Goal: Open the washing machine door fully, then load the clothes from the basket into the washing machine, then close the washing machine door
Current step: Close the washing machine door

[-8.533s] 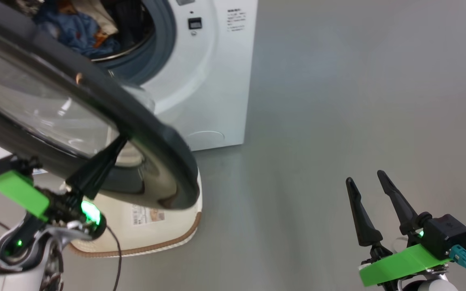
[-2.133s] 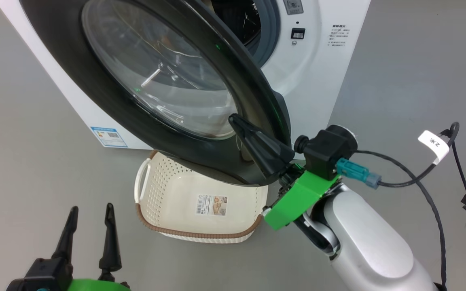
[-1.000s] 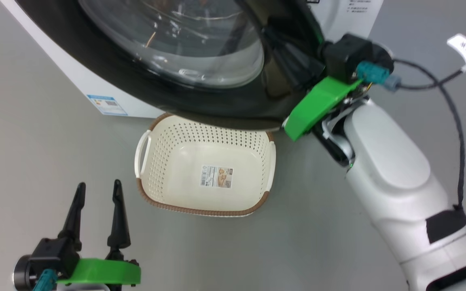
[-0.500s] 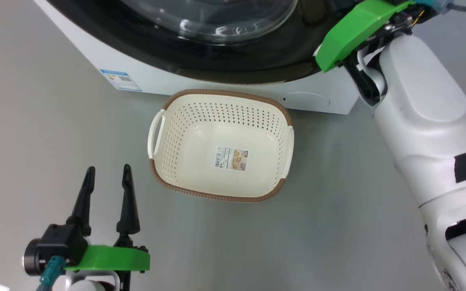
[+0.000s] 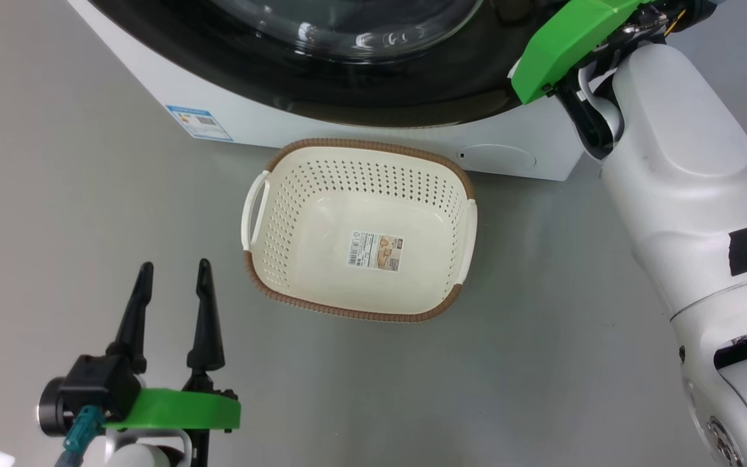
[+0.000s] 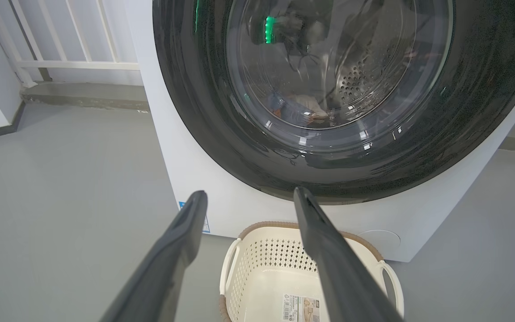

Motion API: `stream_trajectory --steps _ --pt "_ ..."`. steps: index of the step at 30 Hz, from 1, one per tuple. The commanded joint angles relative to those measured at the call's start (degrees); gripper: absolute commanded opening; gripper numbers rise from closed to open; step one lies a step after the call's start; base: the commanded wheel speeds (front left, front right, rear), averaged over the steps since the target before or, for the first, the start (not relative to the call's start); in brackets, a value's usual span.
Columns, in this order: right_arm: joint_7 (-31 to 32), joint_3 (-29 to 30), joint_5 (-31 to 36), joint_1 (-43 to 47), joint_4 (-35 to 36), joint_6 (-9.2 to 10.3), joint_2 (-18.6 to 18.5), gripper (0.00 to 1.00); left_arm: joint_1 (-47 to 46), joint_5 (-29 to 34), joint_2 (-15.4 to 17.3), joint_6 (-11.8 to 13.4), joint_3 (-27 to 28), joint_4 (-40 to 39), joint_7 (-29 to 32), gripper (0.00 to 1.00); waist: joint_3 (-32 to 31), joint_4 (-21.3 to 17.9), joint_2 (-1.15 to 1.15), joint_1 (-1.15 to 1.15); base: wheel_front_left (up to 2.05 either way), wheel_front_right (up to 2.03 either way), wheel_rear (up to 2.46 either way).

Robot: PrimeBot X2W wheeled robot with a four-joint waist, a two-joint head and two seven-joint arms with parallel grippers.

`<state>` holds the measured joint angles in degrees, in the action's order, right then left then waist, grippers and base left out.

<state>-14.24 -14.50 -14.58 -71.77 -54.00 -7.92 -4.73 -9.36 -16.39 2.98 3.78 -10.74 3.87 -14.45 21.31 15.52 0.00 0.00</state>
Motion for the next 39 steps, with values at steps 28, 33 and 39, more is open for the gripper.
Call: stream_trajectory --steps 28,33,39 --pt "-0.75 1.4 -1.4 33.37 27.36 0.43 -0.62 0.13 3.6 2.92 1.44 -1.1 3.95 0.65 -0.47 1.0 -9.76 -6.39 0.0 0.0 0.0 0.0 0.0" --pt "-0.75 2.7 -0.31 39.22 29.83 0.43 -0.69 0.49 4.58 2.9 2.04 -1.03 3.82 0.39 0.13 1.0 -11.3 -7.46 0.0 0.0 0.0 0.0 0.0" --pt "-0.04 5.5 1.52 46.16 33.22 0.43 -0.61 1.0 5.8 2.71 2.58 -0.94 3.51 -0.33 1.01 1.0 -13.23 -8.62 0.0 0.0 0.0 0.0 0.0"
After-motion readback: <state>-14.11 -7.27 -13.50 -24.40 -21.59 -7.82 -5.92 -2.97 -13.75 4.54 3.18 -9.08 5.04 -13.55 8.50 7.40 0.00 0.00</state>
